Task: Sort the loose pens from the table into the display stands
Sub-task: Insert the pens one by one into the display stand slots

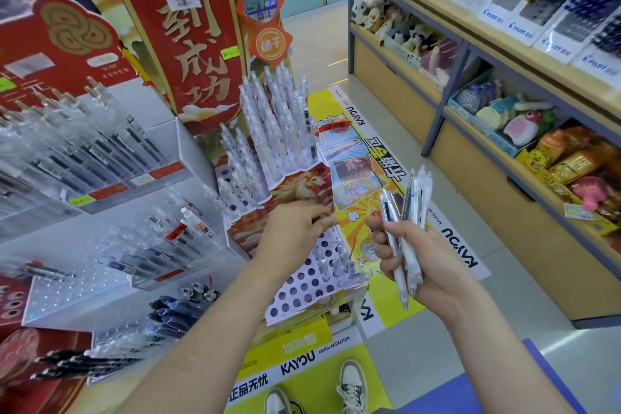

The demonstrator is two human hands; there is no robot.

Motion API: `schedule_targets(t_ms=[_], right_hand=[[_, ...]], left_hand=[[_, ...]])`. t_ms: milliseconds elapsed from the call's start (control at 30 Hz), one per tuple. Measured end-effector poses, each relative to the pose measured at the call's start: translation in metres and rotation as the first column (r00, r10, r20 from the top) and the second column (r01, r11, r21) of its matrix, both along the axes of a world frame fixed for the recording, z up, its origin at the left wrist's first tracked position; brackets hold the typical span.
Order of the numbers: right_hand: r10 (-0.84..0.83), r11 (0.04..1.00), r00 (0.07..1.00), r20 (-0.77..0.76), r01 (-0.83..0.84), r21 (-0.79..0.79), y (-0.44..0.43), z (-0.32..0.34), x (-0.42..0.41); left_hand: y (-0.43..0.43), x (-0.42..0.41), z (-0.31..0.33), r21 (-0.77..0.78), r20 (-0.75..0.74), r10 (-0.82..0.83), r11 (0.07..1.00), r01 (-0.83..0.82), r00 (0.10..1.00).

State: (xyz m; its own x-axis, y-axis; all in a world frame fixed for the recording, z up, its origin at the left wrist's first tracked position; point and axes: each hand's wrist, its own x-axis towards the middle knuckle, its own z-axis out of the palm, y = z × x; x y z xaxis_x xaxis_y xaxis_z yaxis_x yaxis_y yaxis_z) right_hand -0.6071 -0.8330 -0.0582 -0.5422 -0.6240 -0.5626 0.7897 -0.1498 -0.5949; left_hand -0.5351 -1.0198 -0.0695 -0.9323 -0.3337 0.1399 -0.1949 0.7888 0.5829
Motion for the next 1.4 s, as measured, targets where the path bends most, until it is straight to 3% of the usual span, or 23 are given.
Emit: schedule_targets(t_ms=[133, 233, 367, 467, 733, 800, 833, 900, 967, 1133, 1267, 1333, 1400], right_hand=[[0.004, 0.999, 1.000, 0.015, -0.003, -0.032, -0.001, -0.001, -0.003], [0.011, 0.999, 0.999, -0.035, -0.012, -0.037, -0.002, 0.000, -0.003], [-0.001, 0.999, 0.999, -0.044, -0.002, -0.053, -0.002, -0.001, -0.002], [-0.028, 0.997, 1.000, -0.006, 0.027, -0.072, -0.003, -0.004, 0.001], [-0.012, 0.997, 0.999, -0.036, 0.009, -0.077, -0.006, 0.002, 0.010], [-0.010, 0.998, 0.998, -0.062, 0.006, -0.064, -0.007, 0.004, 0.012], [-0.005, 0.999, 0.997, -0.082, 0.001, -0.050, -0.008, 0.005, 0.013], [0.019, 1.000, 0.990, -0.141, -0.022, -0.021, -0.011, 0.009, 0.017], [0.043, 0.999, 0.979, -0.198, -0.046, -0.007, -0.015, 0.012, 0.022], [0.109, 0.993, 0.962, -0.250, -0.092, 0.080, -0.017, 0.015, 0.023], [0.137, 0.984, 0.953, -0.272, -0.099, 0.149, -0.006, 0.015, 0.007], [0.094, 0.984, 0.956, -0.279, -0.046, 0.172, 0.002, 0.012, -0.001], [0.005, 0.984, 0.966, -0.259, 0.042, 0.174, 0.007, 0.006, -0.007]], left_hand=[[0.002, -0.009, -0.010, -0.252, 0.194, -0.156, 0.946, 0.203, 0.969], [0.002, -0.012, -0.014, -0.335, 0.264, -0.114, 0.921, 0.202, 0.958], [0.003, -0.013, -0.012, -0.319, 0.177, -0.017, 0.945, 0.073, 0.984], [0.004, -0.014, -0.011, -0.364, 0.222, -0.011, 0.927, 0.093, 0.975], [0.008, -0.007, 0.007, -0.307, 0.231, -0.049, 0.944, 0.120, 0.972], [0.015, 0.001, 0.019, -0.139, 0.087, 0.013, 0.990, -0.001, 0.996], [0.020, 0.005, 0.028, 0.067, 0.022, 0.075, 0.995, -0.076, 0.997], [0.032, 0.008, 0.046, 0.524, 0.002, 0.178, 0.838, -0.153, 0.984], [0.042, 0.009, 0.055, 0.711, 0.069, 0.189, 0.679, -0.181, 0.980], [0.038, 0.015, 0.054, 0.823, 0.034, 0.298, 0.533, -0.196, 0.954], [0.030, 0.020, 0.064, 0.849, -0.104, 0.419, 0.510, -0.139, 0.902], [0.021, 0.023, 0.073, 0.815, -0.194, 0.498, 0.561, -0.144, 0.845], [0.014, 0.025, 0.076, 0.671, -0.248, 0.444, 0.720, -0.178, 0.861]])
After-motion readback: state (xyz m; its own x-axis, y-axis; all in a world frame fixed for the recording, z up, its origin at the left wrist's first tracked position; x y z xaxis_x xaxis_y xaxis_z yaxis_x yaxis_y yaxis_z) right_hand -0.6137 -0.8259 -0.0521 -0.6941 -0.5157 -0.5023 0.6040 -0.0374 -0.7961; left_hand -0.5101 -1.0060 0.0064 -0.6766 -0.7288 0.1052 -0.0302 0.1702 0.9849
